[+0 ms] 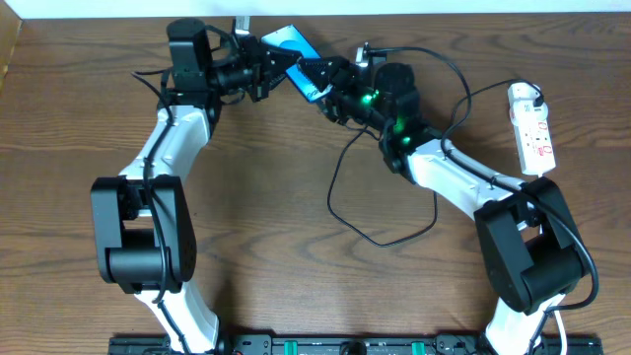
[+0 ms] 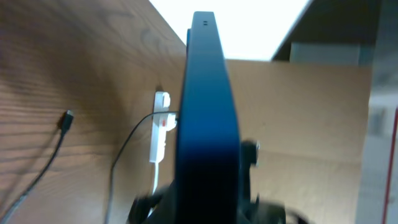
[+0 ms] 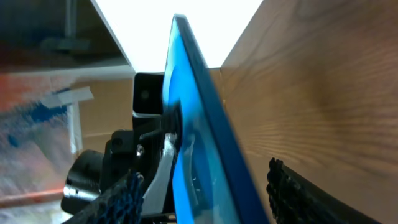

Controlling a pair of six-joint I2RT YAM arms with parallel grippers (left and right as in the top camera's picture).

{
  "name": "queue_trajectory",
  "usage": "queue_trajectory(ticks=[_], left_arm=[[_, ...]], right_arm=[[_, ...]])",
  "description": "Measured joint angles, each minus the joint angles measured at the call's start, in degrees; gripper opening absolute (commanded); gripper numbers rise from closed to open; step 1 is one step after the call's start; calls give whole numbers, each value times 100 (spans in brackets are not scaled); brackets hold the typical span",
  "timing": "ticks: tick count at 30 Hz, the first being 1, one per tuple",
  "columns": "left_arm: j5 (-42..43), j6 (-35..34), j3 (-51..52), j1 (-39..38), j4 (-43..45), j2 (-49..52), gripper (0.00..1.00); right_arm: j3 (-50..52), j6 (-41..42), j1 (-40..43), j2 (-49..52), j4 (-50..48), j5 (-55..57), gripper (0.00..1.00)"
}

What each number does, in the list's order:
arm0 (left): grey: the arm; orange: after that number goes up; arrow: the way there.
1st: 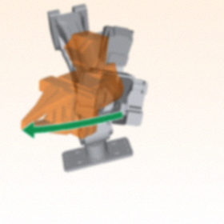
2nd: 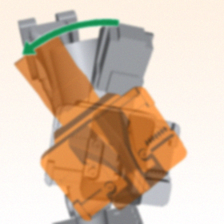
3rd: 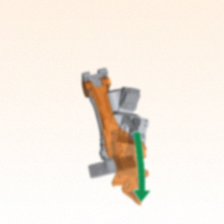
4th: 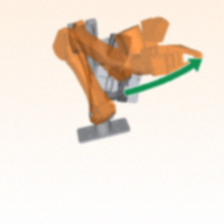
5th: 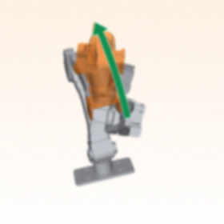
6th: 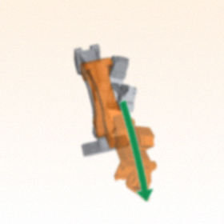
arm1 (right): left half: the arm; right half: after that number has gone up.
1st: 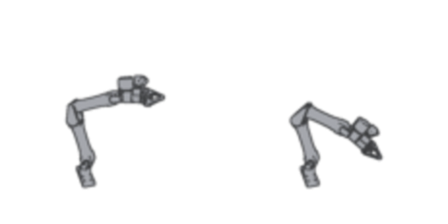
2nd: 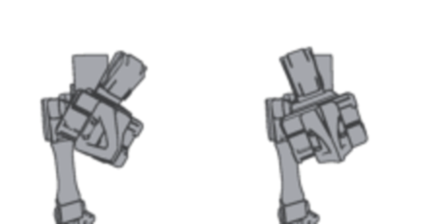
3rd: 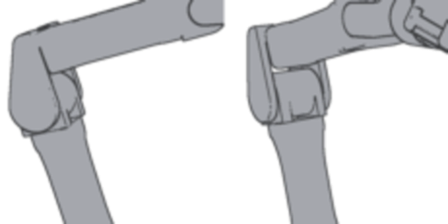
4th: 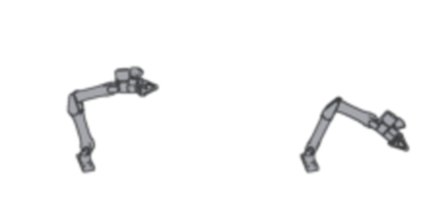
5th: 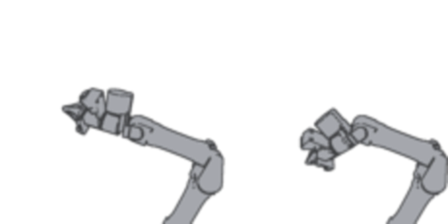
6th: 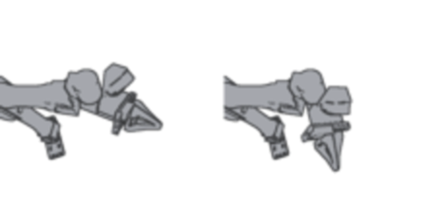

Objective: Plug charger to phone and switch on socket

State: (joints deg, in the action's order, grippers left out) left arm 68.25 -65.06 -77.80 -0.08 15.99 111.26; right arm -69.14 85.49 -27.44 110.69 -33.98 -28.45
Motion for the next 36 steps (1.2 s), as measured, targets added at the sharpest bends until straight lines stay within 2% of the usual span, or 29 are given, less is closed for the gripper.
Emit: queue_trajectory(ticks=[4, 9, 12, 16, 20, 23, 29, 33, 36], left_arm=[[564, 756, 0, 214, -13, 0, 8], [1419, 1517, 63, 374, -66, 0, 7], [1694, 1755, 140, 369, -105, 0, 7], [1853, 1958, 345, 328, -105, 0, 7], [1869, 2070, 616, 273, -120, 9, 7], [1864, 2138, 778, 201, -120, 9, 7], [1821, 2164, 811, -140, -378, 15, 7], [1714, 2135, 811, -409, -393, 17, 7], [1611, 2035, 811, -516, -400, 17, 7]], right_arm=[[-2, -778, 372, 0, 302, -330, 58], [-13, -2037, 855, 0, 1259, -699, 47], [-61, -2806, 992, 0, 2332, -789, 47], [-514, -3965, 1005, 7, 4325, -601, 42], [-1644, -5368, 931, 15, 6210, 136, 35], [-2450, -6299, 787, 15, 6994, 841, 28], [-2861, -7501, 387, -7, 7403, 1585, 14], [-2861, -7814, 168, -7, 7475, 1770, 4], [-2861, -7879, 90, -7, 7552, 1816, 1]])
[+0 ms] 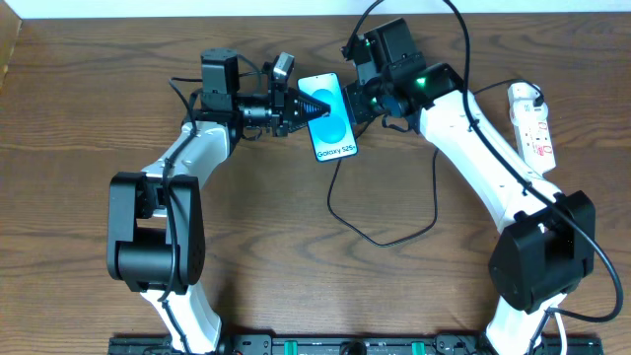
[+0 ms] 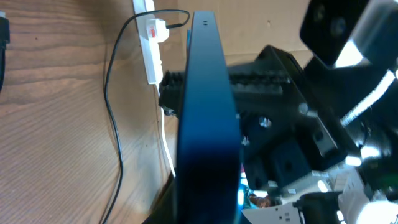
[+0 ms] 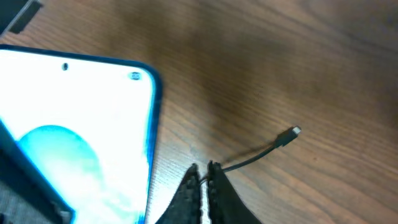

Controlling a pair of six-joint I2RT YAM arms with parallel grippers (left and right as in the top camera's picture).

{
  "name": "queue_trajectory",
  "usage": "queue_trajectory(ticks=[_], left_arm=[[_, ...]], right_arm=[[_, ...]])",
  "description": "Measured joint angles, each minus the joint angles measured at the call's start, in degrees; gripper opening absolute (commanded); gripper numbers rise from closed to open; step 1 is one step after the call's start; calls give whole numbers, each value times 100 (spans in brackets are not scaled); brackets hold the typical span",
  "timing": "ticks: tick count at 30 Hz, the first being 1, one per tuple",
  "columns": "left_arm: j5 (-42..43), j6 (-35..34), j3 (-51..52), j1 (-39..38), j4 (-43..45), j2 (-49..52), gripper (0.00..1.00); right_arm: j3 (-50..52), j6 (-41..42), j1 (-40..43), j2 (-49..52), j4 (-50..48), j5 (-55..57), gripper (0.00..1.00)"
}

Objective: Plug charger to phone and switch on socket

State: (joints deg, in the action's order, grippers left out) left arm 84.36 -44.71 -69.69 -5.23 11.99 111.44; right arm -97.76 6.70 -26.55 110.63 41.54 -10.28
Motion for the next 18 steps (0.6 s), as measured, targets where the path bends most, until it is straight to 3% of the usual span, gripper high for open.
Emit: queue_trajectory(ticks=[18], left_arm=[[-354, -330, 0, 26, 0, 0, 7]], right_arm=[[0, 319, -7, 221, -306, -461, 1]])
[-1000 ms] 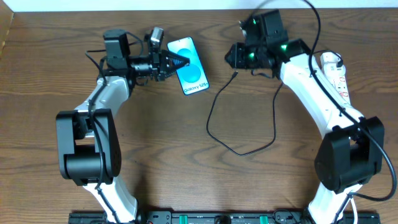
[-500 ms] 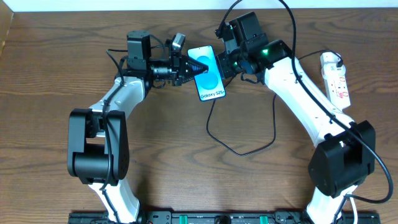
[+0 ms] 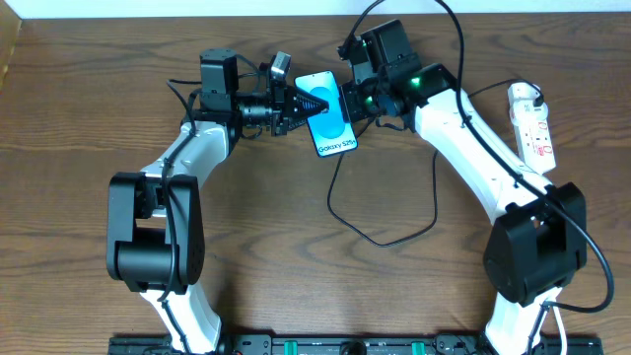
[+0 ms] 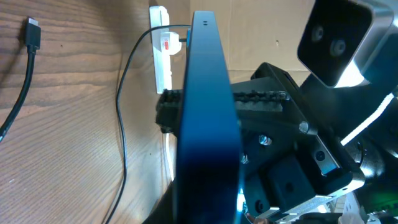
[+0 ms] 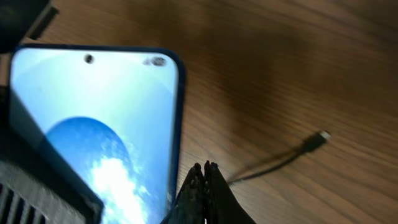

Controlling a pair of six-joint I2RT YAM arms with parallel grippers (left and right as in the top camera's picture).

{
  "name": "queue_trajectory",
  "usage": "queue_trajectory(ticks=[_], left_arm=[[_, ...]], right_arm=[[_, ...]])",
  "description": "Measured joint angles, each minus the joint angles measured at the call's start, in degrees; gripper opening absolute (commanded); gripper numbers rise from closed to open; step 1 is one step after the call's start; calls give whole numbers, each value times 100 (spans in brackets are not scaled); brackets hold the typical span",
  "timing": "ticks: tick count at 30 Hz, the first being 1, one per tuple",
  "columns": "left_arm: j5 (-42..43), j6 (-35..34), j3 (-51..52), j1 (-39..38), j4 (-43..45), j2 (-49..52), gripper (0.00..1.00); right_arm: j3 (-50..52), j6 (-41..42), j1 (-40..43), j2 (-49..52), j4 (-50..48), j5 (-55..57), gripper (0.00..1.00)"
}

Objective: Plug charger to phone and switch on socket

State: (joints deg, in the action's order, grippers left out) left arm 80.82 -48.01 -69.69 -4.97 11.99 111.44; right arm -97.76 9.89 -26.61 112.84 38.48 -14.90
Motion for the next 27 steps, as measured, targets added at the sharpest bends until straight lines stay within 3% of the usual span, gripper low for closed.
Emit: queue_trajectory(ticks=[22, 27], left_arm=[[-17, -157, 0, 162, -15, 0, 8], [-44, -197, 0, 177, -22, 0, 14]], right_arm=[[0, 509, -197, 68, -396, 63, 1], [0, 610, -251, 68, -413, 168, 1]])
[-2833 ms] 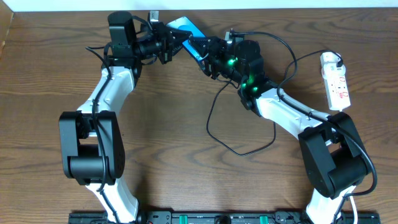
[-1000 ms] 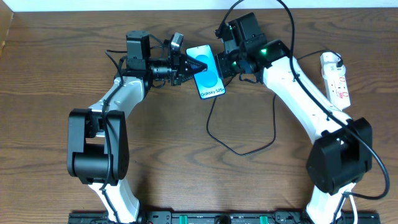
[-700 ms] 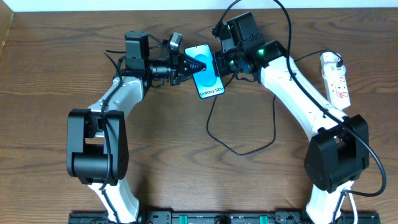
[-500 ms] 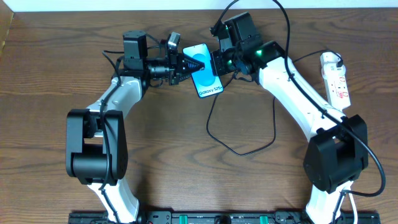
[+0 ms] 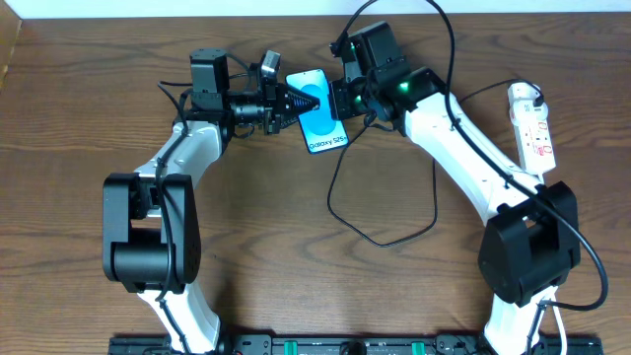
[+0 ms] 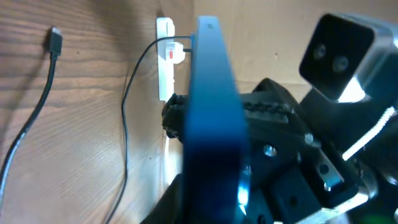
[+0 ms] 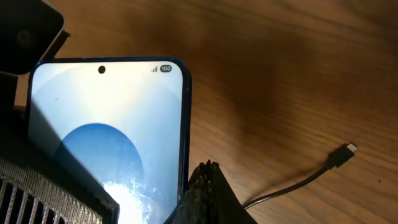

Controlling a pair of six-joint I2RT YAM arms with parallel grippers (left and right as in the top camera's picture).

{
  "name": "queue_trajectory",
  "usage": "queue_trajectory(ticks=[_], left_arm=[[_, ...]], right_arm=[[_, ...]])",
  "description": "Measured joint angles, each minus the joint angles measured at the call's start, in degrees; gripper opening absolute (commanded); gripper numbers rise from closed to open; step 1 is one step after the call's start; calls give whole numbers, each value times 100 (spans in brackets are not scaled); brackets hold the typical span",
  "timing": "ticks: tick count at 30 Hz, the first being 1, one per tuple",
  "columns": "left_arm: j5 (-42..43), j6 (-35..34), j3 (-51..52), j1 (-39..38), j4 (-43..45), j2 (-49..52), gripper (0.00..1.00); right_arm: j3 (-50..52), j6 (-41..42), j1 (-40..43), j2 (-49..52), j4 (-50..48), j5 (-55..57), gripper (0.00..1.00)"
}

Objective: Plug charger to phone and switch on socket

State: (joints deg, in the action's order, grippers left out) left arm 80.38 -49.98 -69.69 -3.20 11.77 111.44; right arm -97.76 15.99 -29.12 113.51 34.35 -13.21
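My left gripper point(image 5: 294, 103) is shut on the left edge of a blue phone point(image 5: 317, 124), holding it screen-up above the table at the back. In the right wrist view the phone point(image 7: 106, 137) has its screen lit. The left wrist view shows it edge-on point(image 6: 214, 106). My right gripper point(image 5: 341, 99) is shut, with nothing between its fingertips point(image 7: 207, 171), right beside the phone's right edge. The black charger cable point(image 5: 385, 232) lies on the wood, and its plug end point(image 7: 346, 151) is free, below and to the right of the phone.
A white power strip point(image 5: 532, 123) lies at the right edge of the wooden table point(image 5: 296, 276), with the cable's mains plug in it. Its red switch point(image 6: 168, 55) shows in the left wrist view. The cable loops across the table's middle.
The phone and both grippers have shifted a little left and toward the back. The left gripper still holds the phone, and the right gripper stays shut beside it.
First the phone stood on edge at the back, held by the left gripper with the right gripper's open fingers on either side of it. Then it was screen-up in the left gripper, with the right gripper shut next to it. That holds now, slightly farther back-left.
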Motion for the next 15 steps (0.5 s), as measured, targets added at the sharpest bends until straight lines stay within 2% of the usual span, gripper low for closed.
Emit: queue_trajectory(ticks=[8, 12, 15], left_arm=[[-227, -107, 0, 22, 22, 0, 16], [-251, -114, 0, 20, 22, 0, 8], [-264, -122, 0, 20, 20, 0, 7]], right_arm=[[35, 170, -229, 24, -138, -203, 1], [37, 188, -229, 26, -146, -203, 1], [37, 188, -229, 26, -125, -199, 1]])
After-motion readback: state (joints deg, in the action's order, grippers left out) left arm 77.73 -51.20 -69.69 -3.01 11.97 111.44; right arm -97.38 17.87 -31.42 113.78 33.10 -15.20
